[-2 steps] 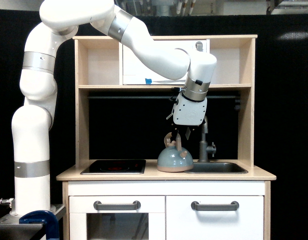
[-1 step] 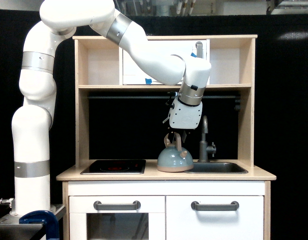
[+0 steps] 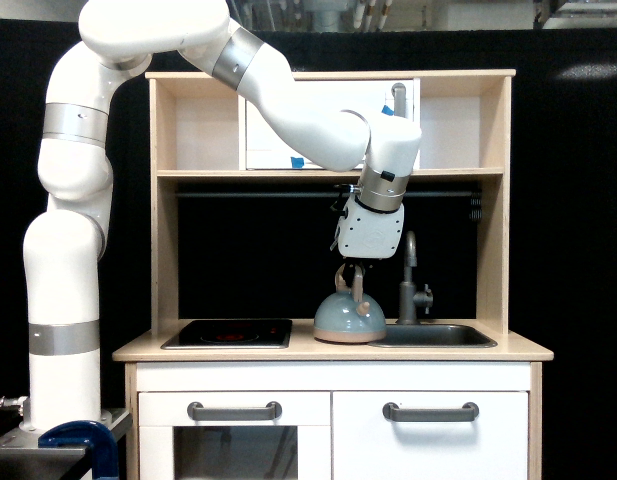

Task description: Place the teapot on the stove

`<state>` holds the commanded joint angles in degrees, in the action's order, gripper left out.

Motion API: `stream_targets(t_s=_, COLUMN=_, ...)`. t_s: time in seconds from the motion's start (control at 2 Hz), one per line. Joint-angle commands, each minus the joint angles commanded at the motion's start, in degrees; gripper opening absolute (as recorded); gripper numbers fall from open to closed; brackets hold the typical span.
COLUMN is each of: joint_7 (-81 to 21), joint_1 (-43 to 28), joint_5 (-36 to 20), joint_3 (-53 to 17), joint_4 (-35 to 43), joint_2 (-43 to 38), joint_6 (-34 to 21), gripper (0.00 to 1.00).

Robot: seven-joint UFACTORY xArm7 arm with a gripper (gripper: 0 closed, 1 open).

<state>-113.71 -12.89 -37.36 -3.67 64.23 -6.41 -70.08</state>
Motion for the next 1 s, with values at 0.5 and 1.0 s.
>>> stream_targets(t_s=0.5, joint_7=0.9, joint_1=1.9, joint_5=2.2, joint_3=-0.3, joint_4=-10.9, joint_2=14.2, joint_6=-3.5, gripper=0.00)
stream_targets(t_s=1.0, joint_7=2.1, joint_1=2.3, joint_5=4.5, joint_3=-1.1, joint_4=-31.8, joint_2=36.8, joint_6=-4.6, gripper=0.00)
